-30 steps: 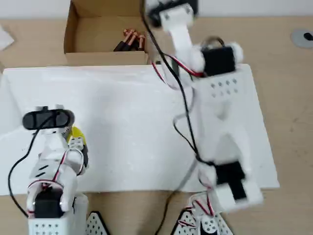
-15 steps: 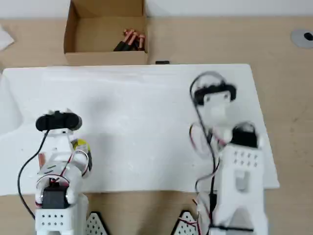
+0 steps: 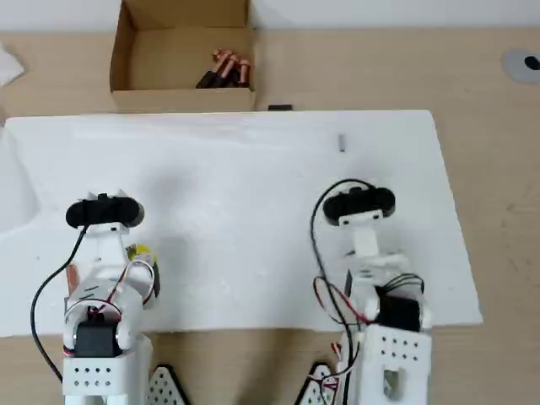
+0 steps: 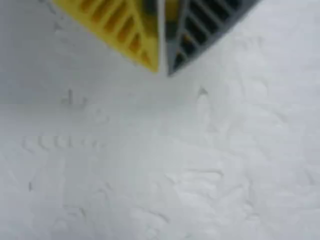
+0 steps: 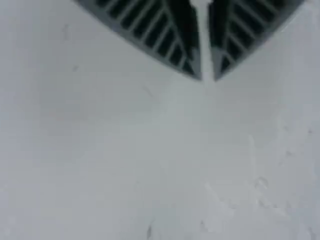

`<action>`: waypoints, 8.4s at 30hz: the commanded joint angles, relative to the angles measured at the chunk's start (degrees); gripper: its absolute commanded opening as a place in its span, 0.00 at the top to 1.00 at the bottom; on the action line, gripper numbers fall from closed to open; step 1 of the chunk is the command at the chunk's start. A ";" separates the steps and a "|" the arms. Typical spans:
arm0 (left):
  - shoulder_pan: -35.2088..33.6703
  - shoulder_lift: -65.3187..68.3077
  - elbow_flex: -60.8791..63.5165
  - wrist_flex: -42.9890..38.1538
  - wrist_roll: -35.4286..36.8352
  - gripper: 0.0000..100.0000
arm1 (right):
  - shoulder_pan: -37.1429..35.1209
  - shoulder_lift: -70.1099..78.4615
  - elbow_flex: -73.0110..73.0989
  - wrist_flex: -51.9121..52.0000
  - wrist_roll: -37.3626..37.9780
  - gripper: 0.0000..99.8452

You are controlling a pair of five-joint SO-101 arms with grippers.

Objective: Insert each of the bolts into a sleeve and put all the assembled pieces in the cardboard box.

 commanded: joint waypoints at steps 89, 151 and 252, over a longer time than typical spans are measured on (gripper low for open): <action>0.35 -0.40 -0.26 -1.14 -0.18 0.99 | -1.27 -25.89 5.85 9.93 3.78 0.99; 0.35 -0.40 -0.26 -1.14 -0.18 0.99 | -1.27 -25.89 5.85 9.93 3.78 0.99; -34.11 99.74 -66.29 28.84 -12.40 0.89 | 2.77 49.10 -71.78 30.86 15.03 0.92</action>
